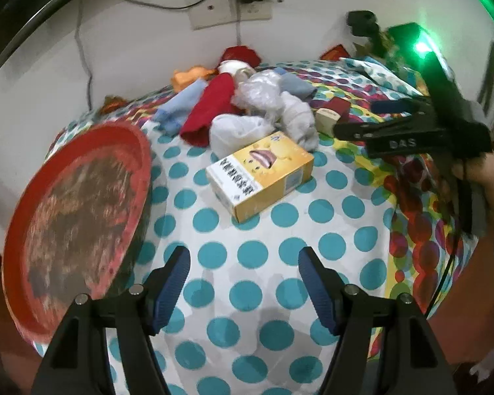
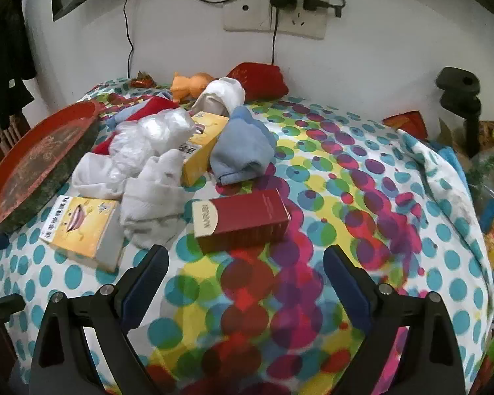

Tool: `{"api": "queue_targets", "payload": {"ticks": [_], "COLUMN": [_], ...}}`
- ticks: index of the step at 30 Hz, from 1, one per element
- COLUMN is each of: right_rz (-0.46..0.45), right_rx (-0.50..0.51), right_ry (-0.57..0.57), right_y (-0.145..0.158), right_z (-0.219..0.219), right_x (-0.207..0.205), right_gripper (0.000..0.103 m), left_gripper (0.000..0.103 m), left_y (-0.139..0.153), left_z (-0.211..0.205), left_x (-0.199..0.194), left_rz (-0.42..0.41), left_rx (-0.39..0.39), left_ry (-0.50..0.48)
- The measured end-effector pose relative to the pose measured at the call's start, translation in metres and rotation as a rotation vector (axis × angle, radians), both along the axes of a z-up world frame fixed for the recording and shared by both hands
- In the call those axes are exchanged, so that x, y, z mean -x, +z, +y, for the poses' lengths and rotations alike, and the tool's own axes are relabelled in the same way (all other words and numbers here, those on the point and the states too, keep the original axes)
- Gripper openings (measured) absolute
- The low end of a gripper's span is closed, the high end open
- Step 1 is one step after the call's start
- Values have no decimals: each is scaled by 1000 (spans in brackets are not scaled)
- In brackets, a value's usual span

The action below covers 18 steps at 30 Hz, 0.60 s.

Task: Organize objects
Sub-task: 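Grasp the yellow medicine box with the left gripper while the right gripper grasps the red MARUBI box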

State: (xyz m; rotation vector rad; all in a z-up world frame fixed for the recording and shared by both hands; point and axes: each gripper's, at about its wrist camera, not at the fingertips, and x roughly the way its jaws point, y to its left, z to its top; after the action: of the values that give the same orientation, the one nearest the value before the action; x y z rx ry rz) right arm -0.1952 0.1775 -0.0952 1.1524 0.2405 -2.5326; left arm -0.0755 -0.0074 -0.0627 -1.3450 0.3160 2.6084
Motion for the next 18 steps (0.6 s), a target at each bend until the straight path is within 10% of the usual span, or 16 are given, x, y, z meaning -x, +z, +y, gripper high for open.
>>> {"api": "queue_targets", "payload": {"ticks": [9,12,18], "right_rz": [-28,-57,-71], "right_rx": [16,25,56], "right_ry": [36,44,50], "right_y": [-9,-13,-14], "right_z": [-5,-6,-4], "right_x": [26,33,36], "right_gripper": [90,61,62], "left_gripper": [70,70,70], "left_y": [7,6,-2], "left_z": [4,10,16], "left_x": [18,24,44], "left_rz": [32,25,-5], "left_rx": [61,104,150], "left_ry": [-145,-214,-255]}}
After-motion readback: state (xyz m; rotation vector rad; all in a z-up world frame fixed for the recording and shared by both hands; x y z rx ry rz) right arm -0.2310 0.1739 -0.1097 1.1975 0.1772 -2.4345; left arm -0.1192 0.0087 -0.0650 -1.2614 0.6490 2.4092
